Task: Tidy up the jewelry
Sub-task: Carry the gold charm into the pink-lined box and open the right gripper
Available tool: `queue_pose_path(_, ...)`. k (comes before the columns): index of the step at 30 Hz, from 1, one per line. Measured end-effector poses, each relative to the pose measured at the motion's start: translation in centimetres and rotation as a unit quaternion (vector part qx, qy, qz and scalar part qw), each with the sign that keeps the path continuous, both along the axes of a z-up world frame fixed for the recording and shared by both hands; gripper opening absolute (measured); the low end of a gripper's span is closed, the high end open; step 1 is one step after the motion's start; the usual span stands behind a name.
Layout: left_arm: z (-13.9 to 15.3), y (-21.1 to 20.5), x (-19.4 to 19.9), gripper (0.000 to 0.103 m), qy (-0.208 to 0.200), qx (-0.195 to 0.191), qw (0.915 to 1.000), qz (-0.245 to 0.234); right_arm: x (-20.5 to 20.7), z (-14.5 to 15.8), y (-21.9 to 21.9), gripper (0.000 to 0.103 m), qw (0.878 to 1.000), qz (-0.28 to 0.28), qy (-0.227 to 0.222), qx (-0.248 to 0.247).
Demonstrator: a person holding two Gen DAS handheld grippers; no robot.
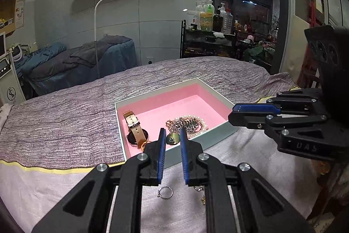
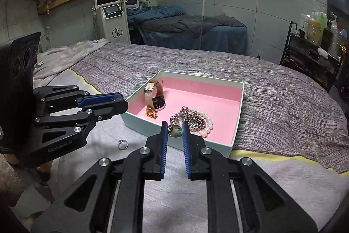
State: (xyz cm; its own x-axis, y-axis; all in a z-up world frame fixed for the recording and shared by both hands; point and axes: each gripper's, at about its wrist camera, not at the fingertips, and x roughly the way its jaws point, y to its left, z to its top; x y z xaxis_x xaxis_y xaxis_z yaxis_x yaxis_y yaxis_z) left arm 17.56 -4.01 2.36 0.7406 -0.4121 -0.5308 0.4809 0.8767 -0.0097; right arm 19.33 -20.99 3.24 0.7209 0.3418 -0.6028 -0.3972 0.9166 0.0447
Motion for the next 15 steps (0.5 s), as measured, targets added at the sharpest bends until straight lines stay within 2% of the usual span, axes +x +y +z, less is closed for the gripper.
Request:
queue_pose_path(8, -1.1, -0.9, 4.2, 0.013, 0.018, 0.018, 0.9997, 0.006, 3.9, -1.0, -0.6, 0.014, 0.999, -0.03, 0.015, -0.003)
queue_pose_path(15, -2.2, -1.3, 5.7, 0.013, 0.034, 0.027, 0.999, 0.008, 4.9, -1.8, -0.8, 0.014, 0.999, -0.042, 0.017, -0.009)
